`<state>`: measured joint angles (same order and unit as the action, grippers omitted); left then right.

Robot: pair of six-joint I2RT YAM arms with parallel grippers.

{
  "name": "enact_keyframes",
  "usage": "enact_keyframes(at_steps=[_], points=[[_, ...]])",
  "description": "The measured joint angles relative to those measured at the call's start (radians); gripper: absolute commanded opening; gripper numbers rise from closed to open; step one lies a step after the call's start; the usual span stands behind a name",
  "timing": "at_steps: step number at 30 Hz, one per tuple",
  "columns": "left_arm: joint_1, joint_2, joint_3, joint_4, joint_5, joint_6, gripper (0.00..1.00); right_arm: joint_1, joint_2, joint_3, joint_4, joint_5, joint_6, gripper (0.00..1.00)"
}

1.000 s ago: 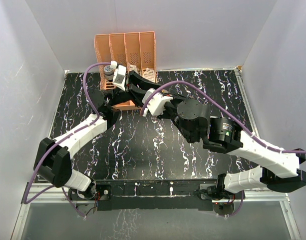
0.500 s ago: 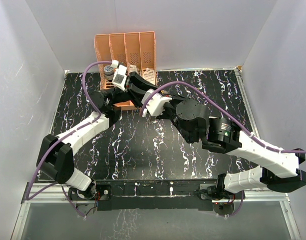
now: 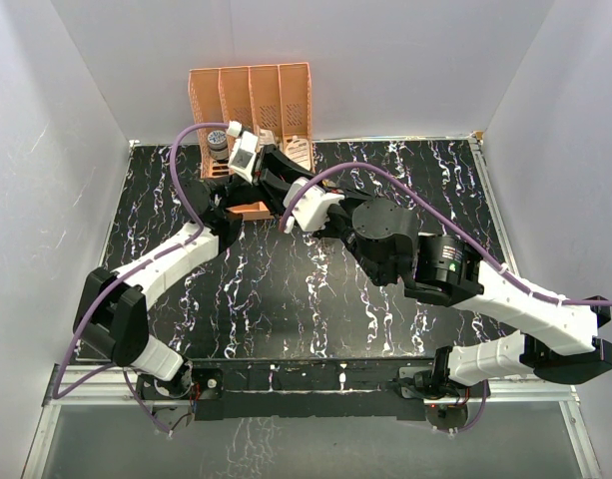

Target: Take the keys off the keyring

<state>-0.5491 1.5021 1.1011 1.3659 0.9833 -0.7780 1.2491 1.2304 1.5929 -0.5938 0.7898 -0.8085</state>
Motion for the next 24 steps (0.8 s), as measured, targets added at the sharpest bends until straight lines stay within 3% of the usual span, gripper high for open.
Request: enact_keyframes(at_steps=[20,24], points=[[0.000,-0.002,0.000,-0.005,-0.030,0.003,0.16,0.000,0.000,0.000,-0.001,0.004,0.007,0.00],[0.000,-0.002,0.000,-0.006,-0.034,0.005,0.04,0.000,-0.002,0.000,0.000,0.004,0.007,0.00]])
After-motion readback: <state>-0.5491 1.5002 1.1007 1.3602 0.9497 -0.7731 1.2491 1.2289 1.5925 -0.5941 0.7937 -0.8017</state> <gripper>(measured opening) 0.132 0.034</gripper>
